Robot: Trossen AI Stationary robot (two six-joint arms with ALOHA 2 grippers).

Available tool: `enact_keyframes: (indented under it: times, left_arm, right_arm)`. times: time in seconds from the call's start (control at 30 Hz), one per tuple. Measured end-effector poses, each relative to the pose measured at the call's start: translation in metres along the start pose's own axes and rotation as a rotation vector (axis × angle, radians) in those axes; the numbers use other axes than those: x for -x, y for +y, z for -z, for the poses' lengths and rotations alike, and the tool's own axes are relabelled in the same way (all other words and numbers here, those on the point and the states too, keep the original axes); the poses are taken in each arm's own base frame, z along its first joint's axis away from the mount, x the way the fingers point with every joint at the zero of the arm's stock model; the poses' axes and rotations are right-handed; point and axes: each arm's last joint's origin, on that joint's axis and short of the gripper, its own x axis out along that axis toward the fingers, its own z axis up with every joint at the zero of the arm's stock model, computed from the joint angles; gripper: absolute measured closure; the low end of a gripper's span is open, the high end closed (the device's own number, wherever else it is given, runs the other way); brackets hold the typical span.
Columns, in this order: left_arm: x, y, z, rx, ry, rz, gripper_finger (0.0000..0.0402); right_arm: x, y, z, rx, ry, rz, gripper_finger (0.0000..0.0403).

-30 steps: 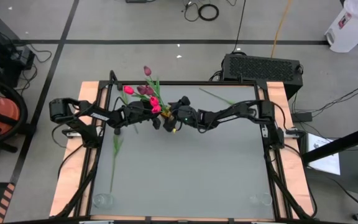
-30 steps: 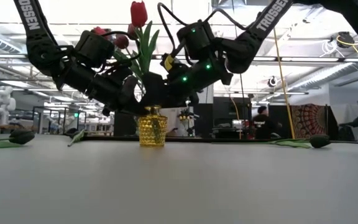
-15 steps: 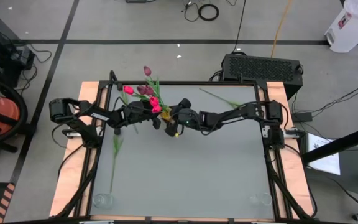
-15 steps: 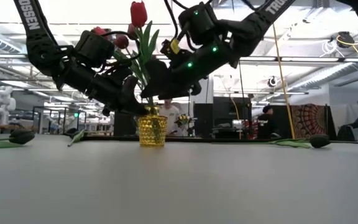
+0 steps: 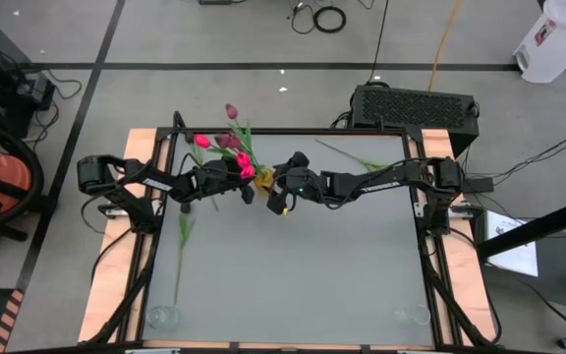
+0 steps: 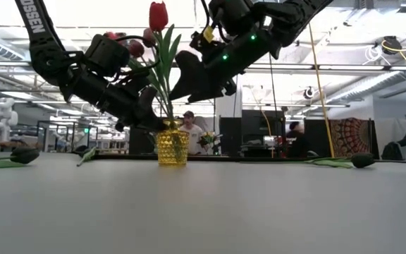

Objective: Sort flowers into vase by color
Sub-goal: Move the yellow vase to the top of the table

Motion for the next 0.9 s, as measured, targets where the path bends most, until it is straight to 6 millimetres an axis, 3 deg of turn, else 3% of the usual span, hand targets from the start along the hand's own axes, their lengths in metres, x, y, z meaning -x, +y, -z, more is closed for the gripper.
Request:
enact_keyframes:
  times: [0.9]
  left_arm:
    - [0.0080,-0.0055,-0.0003,-0.054,0.035,-0.023,0.0402]
  right_arm:
    - [0.0024,0.0077,0.0011,0.010,-0.004,-0.022,0.0076]
